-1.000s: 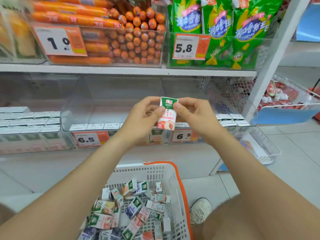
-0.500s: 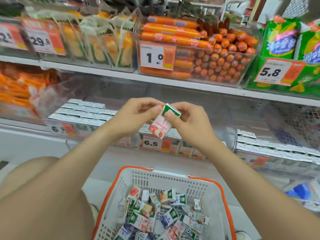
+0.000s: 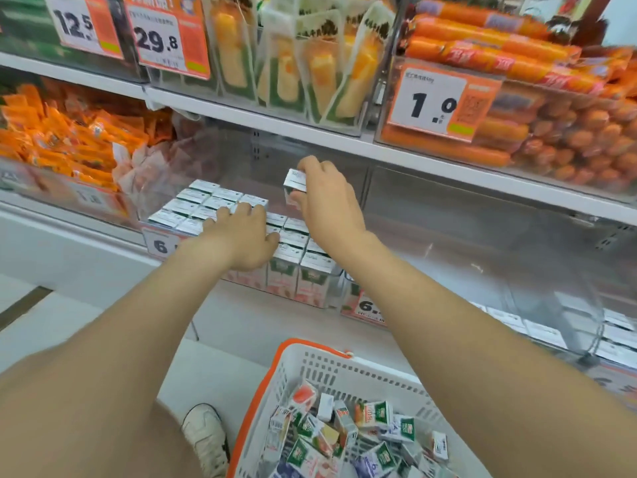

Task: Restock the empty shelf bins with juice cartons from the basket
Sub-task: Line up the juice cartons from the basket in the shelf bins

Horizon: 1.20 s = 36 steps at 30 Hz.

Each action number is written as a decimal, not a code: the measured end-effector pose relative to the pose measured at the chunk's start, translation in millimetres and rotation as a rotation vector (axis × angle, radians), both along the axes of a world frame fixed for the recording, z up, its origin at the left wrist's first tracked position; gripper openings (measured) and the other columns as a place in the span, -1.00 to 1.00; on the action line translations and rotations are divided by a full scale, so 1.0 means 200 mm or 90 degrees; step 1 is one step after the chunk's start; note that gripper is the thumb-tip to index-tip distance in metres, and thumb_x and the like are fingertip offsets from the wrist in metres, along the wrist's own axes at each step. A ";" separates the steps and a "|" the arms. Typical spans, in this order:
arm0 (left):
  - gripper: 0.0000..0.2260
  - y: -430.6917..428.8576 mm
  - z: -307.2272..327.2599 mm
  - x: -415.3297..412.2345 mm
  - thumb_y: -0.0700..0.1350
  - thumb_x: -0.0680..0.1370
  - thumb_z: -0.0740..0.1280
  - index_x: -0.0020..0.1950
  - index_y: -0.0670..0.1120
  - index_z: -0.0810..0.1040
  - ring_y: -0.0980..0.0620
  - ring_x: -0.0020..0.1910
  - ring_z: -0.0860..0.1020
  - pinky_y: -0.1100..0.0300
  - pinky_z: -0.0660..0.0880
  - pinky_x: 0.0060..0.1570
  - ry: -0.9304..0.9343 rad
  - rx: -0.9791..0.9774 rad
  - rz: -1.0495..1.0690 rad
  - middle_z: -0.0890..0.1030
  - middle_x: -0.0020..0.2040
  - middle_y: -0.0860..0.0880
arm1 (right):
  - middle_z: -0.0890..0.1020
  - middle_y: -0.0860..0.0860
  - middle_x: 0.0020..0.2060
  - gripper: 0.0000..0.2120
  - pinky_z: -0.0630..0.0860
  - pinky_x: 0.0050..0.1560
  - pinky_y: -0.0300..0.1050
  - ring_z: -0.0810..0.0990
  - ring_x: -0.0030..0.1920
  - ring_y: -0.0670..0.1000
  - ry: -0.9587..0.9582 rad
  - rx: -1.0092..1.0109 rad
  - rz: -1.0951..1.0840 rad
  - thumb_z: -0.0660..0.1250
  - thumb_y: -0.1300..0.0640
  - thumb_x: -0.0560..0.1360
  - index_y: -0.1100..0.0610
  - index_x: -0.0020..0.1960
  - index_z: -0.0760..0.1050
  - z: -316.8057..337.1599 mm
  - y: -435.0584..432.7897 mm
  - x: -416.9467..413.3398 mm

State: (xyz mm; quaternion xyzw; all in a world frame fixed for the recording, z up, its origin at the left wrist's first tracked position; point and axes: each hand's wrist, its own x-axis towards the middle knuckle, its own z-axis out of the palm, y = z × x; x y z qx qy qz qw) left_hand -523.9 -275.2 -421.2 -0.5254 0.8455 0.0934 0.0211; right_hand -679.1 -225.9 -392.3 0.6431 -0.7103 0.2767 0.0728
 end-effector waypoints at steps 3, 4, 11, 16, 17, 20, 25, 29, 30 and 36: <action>-0.46 0.00 -0.03 0.02 0.22 0.70 0.03 0.56 -0.07 0.25 -0.30 0.45 0.29 -0.24 0.30 0.38 -0.004 -0.028 -0.013 0.31 0.52 -0.13 | 0.51 0.19 0.13 -0.67 0.52 -0.04 0.09 0.52 -0.03 0.26 -0.041 0.108 -0.015 0.39 0.13 0.64 0.17 0.35 0.42 -0.03 -0.17 0.03; -0.48 0.00 -0.03 0.02 0.23 0.70 0.02 0.53 -0.07 0.27 -0.29 0.43 0.30 -0.24 0.30 0.37 -0.004 -0.034 -0.018 0.33 0.50 -0.12 | 0.52 0.19 0.11 -0.67 0.53 -0.03 0.06 0.52 -0.02 0.26 -0.068 0.148 -0.018 0.40 0.11 0.62 0.19 0.33 0.45 -0.05 -0.22 0.03; -0.53 0.02 -0.05 0.01 0.19 0.72 0.01 0.47 -0.10 0.31 -0.30 0.45 0.29 -0.24 0.28 0.40 -0.002 -0.033 -0.019 0.36 0.47 -0.13 | 0.43 0.19 -0.10 -0.72 0.24 -0.39 -0.08 0.42 -0.20 0.18 -0.088 0.345 0.015 0.20 0.18 0.65 0.12 -0.23 0.27 -0.13 -0.38 0.04; -0.60 0.05 -0.01 0.03 0.12 0.69 0.15 0.39 -0.12 0.43 -0.28 0.36 0.43 -0.20 0.43 0.27 0.059 -0.063 -0.010 0.50 0.37 -0.15 | 0.50 0.20 -0.01 -0.93 0.36 -0.20 -0.05 0.54 -0.04 0.26 -0.028 0.334 0.036 0.16 0.24 0.60 0.19 -0.07 0.34 -0.08 -0.26 0.04; -0.63 0.06 -0.01 0.03 0.08 0.67 0.19 0.36 -0.12 0.47 -0.28 0.32 0.46 -0.18 0.47 0.23 0.090 -0.072 -0.012 0.53 0.33 -0.17 | 0.52 0.20 -0.04 -0.96 0.36 -0.20 -0.04 0.55 -0.02 0.29 -0.015 0.282 0.035 0.18 0.27 0.57 0.19 -0.06 0.36 -0.07 -0.21 0.05; -0.77 0.16 0.01 0.02 -0.02 0.56 0.33 0.15 -0.10 0.53 -0.29 0.18 0.53 -0.11 0.51 0.06 0.197 -0.131 -0.050 0.61 0.14 -0.17 | 0.64 0.17 0.02 -0.75 0.51 -0.08 0.07 0.59 0.04 0.28 0.002 0.088 0.032 0.20 0.24 0.50 0.19 0.12 0.55 -0.06 0.03 0.08; -0.88 0.48 0.01 0.02 -0.11 0.43 0.42 -0.12 0.07 0.51 -0.13 -0.06 0.57 -0.01 0.53 -0.15 0.304 -0.181 -0.064 0.63 -0.17 0.05 | 0.62 0.03 -0.36 -0.81 0.46 -0.35 0.01 0.55 -0.34 0.21 -0.025 -0.083 0.065 0.16 0.09 0.43 0.09 -0.19 0.54 -0.17 0.61 0.10; -0.82 0.70 -0.16 -0.02 -0.10 0.46 0.42 -0.17 0.10 0.44 -0.10 -0.09 0.62 0.06 0.54 -0.20 0.158 -0.073 -0.175 0.60 -0.16 0.06 | 0.54 -0.01 -0.47 -0.73 0.44 -0.45 -0.05 0.48 -0.47 0.14 -0.026 0.055 0.106 0.10 0.05 0.42 0.09 -0.27 0.53 -0.47 0.94 0.03; -0.85 0.74 -0.20 -0.04 -0.11 0.49 0.42 -0.10 0.09 0.47 -0.11 -0.05 0.61 0.09 0.50 -0.20 0.070 -0.053 -0.223 0.60 -0.09 0.03 | 0.57 0.00 -0.44 -0.69 0.47 -0.43 -0.05 0.50 -0.45 0.13 -0.021 0.132 0.103 0.06 0.02 0.43 0.08 -0.24 0.55 -0.55 0.99 0.00; -0.81 0.81 -0.64 -0.16 -0.18 0.61 0.34 0.22 -0.09 0.57 -0.04 -0.23 0.46 0.10 0.37 -0.33 -0.306 0.167 -0.406 0.56 0.01 -0.06 | 0.72 0.09 -0.04 -0.72 0.65 -0.03 0.11 0.66 -0.04 0.16 -0.069 0.541 0.099 0.18 0.20 0.54 0.13 0.05 0.66 -1.02 1.07 -0.26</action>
